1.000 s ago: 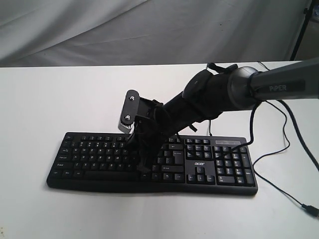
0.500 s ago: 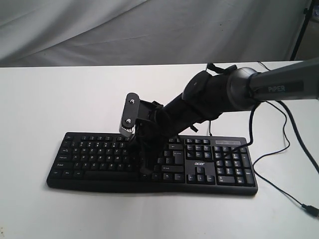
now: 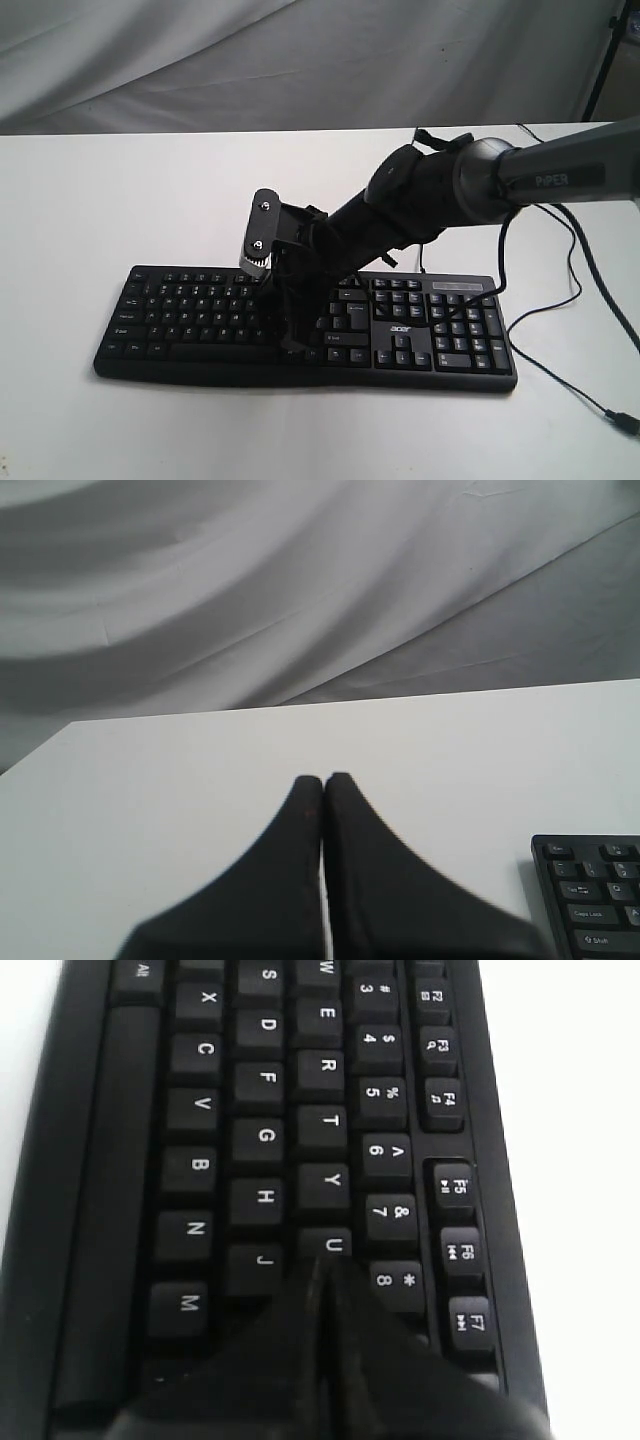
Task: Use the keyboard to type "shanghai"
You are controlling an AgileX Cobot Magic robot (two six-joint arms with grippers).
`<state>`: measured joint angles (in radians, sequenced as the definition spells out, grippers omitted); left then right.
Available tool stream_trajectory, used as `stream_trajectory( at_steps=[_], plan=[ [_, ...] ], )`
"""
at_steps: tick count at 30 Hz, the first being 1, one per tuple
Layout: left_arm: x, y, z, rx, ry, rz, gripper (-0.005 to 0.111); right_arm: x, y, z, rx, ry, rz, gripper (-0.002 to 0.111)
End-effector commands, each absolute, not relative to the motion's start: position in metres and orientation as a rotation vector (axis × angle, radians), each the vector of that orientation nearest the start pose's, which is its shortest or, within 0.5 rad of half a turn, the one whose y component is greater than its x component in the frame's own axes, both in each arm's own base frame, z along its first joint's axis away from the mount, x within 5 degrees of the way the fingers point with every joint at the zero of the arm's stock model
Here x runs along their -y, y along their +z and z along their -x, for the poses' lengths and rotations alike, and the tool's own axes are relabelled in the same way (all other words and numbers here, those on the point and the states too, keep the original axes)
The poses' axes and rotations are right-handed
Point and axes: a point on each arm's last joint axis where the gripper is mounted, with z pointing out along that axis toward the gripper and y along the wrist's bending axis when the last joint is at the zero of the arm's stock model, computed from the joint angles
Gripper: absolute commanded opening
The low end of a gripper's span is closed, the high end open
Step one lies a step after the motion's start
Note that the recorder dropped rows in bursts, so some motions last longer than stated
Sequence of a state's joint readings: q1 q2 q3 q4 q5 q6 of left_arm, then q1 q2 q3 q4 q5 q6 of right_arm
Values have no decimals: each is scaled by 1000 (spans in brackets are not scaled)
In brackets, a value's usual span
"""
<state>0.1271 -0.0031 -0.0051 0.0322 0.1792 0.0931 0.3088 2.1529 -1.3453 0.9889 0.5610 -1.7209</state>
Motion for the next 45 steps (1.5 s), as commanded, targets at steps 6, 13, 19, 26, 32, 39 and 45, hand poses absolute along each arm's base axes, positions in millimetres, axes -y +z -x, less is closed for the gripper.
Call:
stream_trajectory(
  at_steps=[6,13,19,26,32,39,45],
  plan=[
    [-7,197,-56,-1661,190,6,1,-166,114,-401,-2051,402,1450,0],
    [-7,197,-56,-1661,190,6,1,-166,114,-401,-2049,396,1462,0],
    [-7,197,-56,-1661,190,6,1,-167,134,-400,-2013,389,1447,0],
    [-7,197,-56,-1661,190,6,1,-168,142,-397,-2004,419,1446,0],
    [-7,197,-56,-1661,190,6,1,-168,142,-397,-2004,416,1445,0],
    [-7,197,-56,-1661,190,6,1,-167,142,-398,-2004,408,1441,0],
    [-7,197,-56,-1661,190,6,1,-167,148,-398,-1991,401,1438,0]
  ],
)
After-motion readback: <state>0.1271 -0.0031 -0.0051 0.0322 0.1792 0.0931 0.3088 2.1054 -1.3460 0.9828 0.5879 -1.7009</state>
